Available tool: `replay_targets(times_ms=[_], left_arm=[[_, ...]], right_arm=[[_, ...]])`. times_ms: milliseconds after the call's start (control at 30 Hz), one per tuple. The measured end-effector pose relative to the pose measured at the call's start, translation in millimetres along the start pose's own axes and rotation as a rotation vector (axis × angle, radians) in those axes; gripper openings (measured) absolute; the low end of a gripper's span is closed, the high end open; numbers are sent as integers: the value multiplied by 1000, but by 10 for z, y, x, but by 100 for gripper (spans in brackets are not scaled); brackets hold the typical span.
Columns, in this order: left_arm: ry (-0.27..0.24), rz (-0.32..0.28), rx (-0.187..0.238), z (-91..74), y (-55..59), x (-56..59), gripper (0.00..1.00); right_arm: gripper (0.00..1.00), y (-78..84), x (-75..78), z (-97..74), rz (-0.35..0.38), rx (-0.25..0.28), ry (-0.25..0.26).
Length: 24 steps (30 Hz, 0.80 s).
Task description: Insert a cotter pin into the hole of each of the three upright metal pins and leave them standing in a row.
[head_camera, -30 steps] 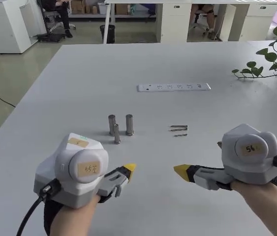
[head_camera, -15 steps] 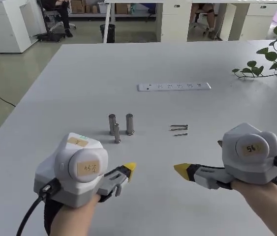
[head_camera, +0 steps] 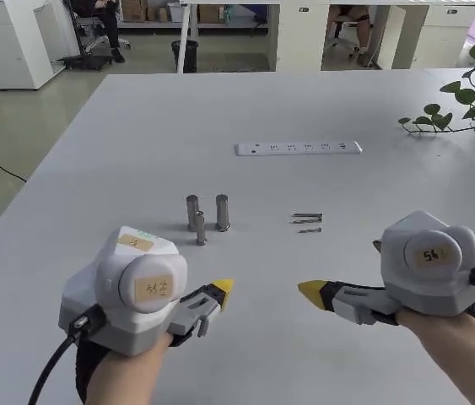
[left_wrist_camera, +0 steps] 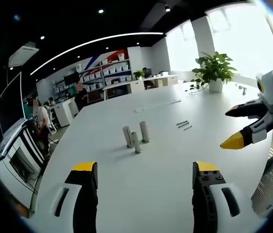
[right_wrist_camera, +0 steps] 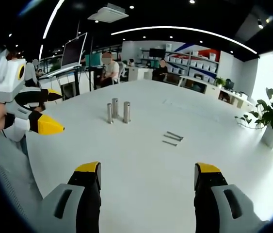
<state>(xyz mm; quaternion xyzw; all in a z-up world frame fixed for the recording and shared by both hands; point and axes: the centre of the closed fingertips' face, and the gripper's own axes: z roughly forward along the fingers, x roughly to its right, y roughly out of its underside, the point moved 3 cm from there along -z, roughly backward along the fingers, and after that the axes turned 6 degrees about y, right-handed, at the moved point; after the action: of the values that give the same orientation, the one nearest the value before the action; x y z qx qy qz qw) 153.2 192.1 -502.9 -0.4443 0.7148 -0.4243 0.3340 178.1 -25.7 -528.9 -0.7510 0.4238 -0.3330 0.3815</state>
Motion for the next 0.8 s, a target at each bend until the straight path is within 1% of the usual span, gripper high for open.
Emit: replay_targets(times_ms=[133, 233, 333, 467, 567, 667, 700, 733, 800], left_arm=[[3, 2, 1, 6, -8, 0, 80], [14, -21, 22, 2, -30, 5, 83], [6, -7, 20, -5, -27, -7, 83], [6, 5, 14, -5, -19, -8, 82], [5, 0, 22, -8, -34, -17, 81], [2, -4, 1, -9, -1, -28, 78], [3, -4, -2, -7, 6, -29, 76], [12, -5, -16, -4, 29, -26, 74], [14, -13, -31, 14, 41, -43, 68]], right_arm=[[76, -6, 6, -1, 11, 6, 1], [76, -31, 3, -7, 33, 14, -10], [75, -57, -4, -21, 19, 25, -5], [75, -49, -33, -23, 15, 19, -18], [74, -80, -38, -47, 3, 24, -21], [73, -156, 17, -84, 28, 33, -23], [73, -178, 25, -103, 26, 36, -29], [73, -215, 42, -122, 15, 43, -33], [72, -265, 86, -155, 13, 50, -38]])
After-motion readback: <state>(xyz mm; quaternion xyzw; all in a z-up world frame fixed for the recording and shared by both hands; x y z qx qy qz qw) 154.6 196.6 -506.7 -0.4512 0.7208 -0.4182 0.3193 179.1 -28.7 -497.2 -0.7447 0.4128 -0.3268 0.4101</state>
